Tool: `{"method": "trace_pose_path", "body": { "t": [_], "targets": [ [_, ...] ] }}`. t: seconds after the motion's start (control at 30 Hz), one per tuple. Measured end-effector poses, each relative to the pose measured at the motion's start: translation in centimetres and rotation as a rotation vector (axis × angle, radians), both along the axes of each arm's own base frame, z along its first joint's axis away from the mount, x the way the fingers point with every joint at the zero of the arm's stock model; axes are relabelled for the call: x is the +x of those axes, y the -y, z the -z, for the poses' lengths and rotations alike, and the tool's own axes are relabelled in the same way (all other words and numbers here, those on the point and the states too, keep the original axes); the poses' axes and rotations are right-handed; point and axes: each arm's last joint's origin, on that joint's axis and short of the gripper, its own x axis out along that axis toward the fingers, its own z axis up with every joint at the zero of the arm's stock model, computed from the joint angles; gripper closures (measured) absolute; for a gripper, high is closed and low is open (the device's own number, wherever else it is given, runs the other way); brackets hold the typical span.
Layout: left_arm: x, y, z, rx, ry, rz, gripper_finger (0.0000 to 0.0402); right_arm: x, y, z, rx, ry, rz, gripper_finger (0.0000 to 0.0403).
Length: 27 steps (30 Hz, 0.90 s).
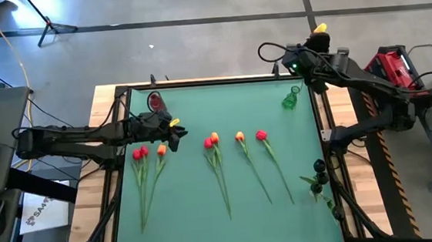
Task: Sort flowers into vase by color
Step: Put the right orange tulip into the green flower vase
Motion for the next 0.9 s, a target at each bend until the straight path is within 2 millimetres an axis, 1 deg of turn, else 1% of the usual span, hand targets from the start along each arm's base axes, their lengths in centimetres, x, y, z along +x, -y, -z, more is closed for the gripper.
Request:
{"method": "trace_pose_path", "body": {
  "t": [0.17, 0.7, 0.9],
  "targets": [
    [-0.1, -0.5, 0.0, 0.016, 0.0, 0.007, 0.0298, 0.4, 0.5, 1.1, -0.028, 0.032, 0.031, 0.0403],
    [-0.3, -1.3, -0.1, 0.023, 0.0, 0.118, 0.0298, 0.5, 0.6, 0.7, -0.089, 0.064, 0.067, 0.0403],
    [-0.4, -1.8, -0.1, 0.016, 0.003, 0.109, 0.0298, 0.6, 0.6, 0.4, -0.1, 0.02, 0.079, 0.0403]
  ]
}}
